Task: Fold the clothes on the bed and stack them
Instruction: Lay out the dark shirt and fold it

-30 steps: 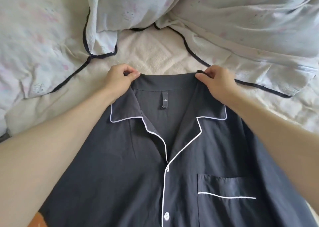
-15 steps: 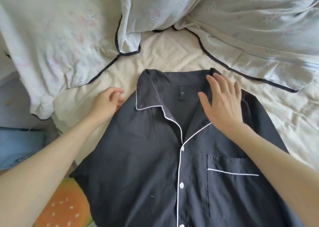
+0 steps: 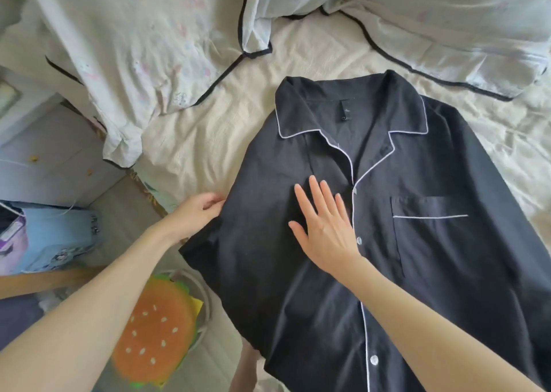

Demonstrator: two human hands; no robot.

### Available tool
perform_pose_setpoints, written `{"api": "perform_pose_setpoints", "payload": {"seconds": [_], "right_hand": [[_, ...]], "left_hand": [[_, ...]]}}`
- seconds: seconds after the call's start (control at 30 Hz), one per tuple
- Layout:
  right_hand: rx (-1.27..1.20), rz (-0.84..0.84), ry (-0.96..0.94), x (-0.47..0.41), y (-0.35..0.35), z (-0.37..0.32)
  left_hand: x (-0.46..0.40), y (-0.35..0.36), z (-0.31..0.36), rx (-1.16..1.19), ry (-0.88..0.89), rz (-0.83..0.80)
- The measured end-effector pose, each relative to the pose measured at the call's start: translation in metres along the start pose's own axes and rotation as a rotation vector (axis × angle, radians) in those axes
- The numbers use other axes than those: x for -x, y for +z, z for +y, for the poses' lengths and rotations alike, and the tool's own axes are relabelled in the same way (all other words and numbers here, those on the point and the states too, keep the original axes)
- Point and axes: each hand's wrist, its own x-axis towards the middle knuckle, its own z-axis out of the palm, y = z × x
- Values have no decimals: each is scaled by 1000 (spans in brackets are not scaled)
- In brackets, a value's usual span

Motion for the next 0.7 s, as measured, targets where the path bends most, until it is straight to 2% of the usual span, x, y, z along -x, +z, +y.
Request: {"api": "perform_pose_setpoints", "payload": {"seconds": [0.17,0.23,0.3,0.43,0.5,0.57,0.7], "right_hand": [[27,-39,151,1,14,-14],[7,-35,186,1,16,-19],[14,-43,203,0,14,-20],[39,-63,258,1,10,-24],[45,-72,298,1,8,-28],[44,-81,344,1,7,-33],[14,-105,405,3,8,-40]], "left_hand": [[14,-9,-12,119,-27,-245],[20,-13,-18,132,1,-296],[25,-16,-20,194,23,-233],[29,-31,-13,211,53,12],[34,-38,-10,169,107,47],[40,-39,-10,113,127,-26],[48,-26,-8,148,68,-321]]}}
